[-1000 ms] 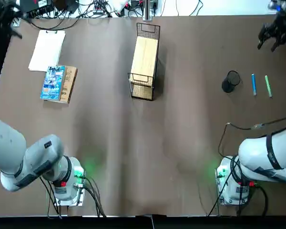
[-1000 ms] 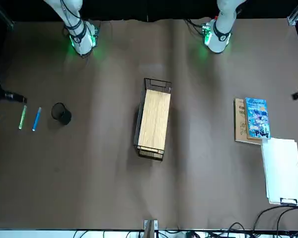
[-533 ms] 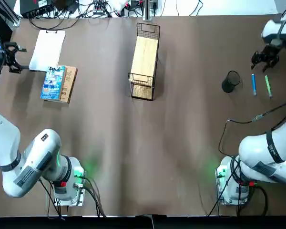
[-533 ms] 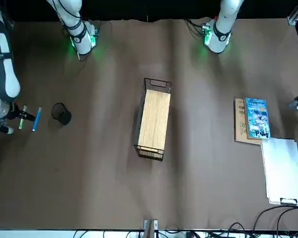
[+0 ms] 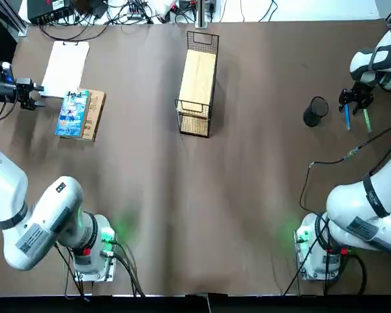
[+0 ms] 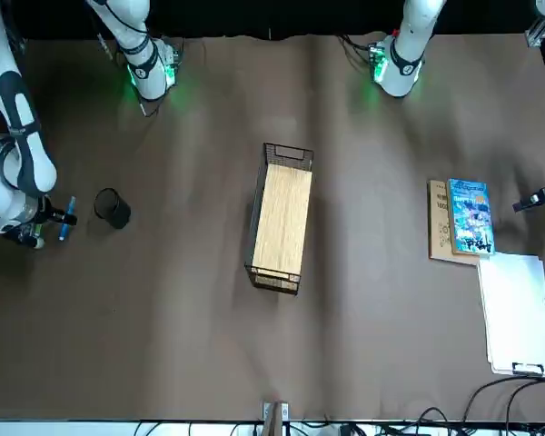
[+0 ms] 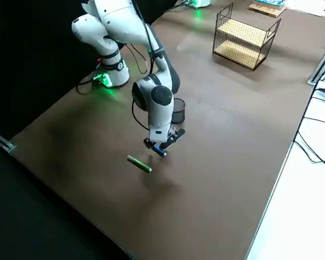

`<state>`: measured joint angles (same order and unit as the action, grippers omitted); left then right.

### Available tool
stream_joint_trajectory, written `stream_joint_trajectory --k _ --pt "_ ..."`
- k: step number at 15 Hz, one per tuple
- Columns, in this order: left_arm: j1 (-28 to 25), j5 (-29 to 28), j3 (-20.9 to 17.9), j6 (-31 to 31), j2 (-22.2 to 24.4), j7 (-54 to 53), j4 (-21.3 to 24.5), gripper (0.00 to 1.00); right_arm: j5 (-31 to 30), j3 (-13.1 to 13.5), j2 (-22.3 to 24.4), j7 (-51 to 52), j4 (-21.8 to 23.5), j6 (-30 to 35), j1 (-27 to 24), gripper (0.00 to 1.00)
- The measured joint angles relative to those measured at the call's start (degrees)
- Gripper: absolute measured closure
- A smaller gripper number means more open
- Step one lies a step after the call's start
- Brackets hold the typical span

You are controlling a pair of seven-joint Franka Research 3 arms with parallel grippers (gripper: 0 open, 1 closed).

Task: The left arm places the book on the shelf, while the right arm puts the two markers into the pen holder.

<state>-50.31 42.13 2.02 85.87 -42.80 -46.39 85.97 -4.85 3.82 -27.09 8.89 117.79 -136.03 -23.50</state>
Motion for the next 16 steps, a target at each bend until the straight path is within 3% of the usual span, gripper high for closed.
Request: stream_joint_trajectory --k 3,4,6,7,9,10,16 --pt "0.1 -4.1 0.0 3.4 -1.5 -3.7 -0.5 0.0 -0.8 0.7 -1.4 0.0 0.0 -2.2 0.0 0.29" --pt "0.2 -4.4 0.0 4.3 -2.4 -4.2 -0.5 0.0 -0.8 0.8 -1.9 0.0 0.0 -2.6 0.0 0.36" --pt "0.2 -4.5 0.2 5.6 -4.6 -4.8 -0.5 0.0 -0.8 0.7 -2.4 0.0 0.0 -2.8 0.0 0.39" --pt "0.3 -4.4 0.7 6.1 -6.6 -4.9 -0.6 0.0 -0.8 0.4 -2.2 0.0 -0.1 -2.6 0.0 0.58" --pt "0.3 -3.0 0.9 6.2 -7.8 -4.9 -0.6 0.0 -0.8 0.2 -2.1 -0.1 -0.1 -2.4 0.0 0.78" --pt "0.4 -2.0 0.9 6.2 -8.1 -4.9 -0.6 0.0 -0.8 0.3 -2.0 -0.1 -0.1 -2.4 0.0 0.83" --pt "2.0 1.8 1.5 5.2 -8.3 -4.8 -0.1 0.03 -1.3 0.4 -2.0 0.6 -0.1 -2.4 0.2 0.83"
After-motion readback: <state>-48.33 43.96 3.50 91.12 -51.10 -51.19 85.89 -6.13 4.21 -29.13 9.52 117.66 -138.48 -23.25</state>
